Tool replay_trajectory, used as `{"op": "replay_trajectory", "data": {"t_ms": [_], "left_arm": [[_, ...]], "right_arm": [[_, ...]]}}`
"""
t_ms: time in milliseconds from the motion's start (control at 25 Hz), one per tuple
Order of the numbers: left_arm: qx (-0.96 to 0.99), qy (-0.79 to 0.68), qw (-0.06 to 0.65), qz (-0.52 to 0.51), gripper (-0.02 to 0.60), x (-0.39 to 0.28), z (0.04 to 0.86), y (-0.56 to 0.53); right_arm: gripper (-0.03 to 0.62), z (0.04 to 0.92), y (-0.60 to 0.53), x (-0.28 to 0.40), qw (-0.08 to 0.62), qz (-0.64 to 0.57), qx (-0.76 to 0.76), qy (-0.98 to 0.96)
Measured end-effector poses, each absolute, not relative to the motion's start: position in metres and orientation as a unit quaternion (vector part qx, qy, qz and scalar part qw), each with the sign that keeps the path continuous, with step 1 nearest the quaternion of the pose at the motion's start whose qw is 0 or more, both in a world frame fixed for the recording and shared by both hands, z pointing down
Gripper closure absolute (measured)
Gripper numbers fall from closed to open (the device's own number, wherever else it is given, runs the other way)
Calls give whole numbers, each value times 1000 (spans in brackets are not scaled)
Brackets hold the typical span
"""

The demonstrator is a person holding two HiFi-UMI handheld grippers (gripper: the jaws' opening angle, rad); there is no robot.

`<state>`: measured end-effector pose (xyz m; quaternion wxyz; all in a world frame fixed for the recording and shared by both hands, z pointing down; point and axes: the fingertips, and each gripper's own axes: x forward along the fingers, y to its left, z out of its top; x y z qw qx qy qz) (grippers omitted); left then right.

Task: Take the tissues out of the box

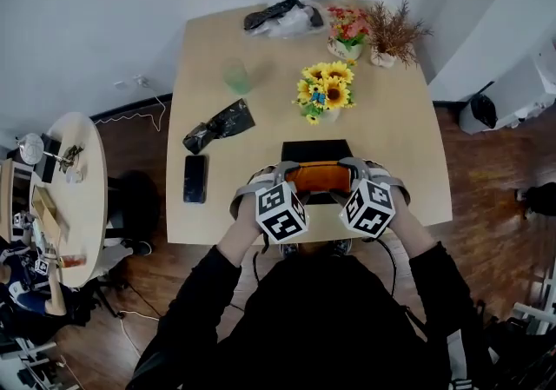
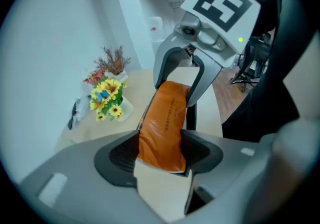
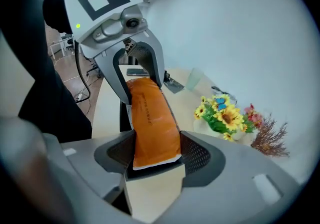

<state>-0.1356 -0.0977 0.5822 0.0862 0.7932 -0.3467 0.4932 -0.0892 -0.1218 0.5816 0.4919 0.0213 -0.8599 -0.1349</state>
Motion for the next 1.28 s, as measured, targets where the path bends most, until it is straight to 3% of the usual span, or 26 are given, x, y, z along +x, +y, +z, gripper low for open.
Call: {"op": "replay_trajectory", "data": {"t_ms": [240, 880, 1280], "left_arm": [[804, -341, 54, 483, 337, -102, 536, -94], [860, -208, -29, 465, 336, 57, 534, -117], [858, -188, -36, 477, 336, 83, 543, -126]], "right_arm": [[315, 534, -117, -54, 483, -159, 61, -859], [313, 529, -124, 109, 518, -85, 195, -828], [313, 540, -131, 136, 512, -65, 215, -829]]}}
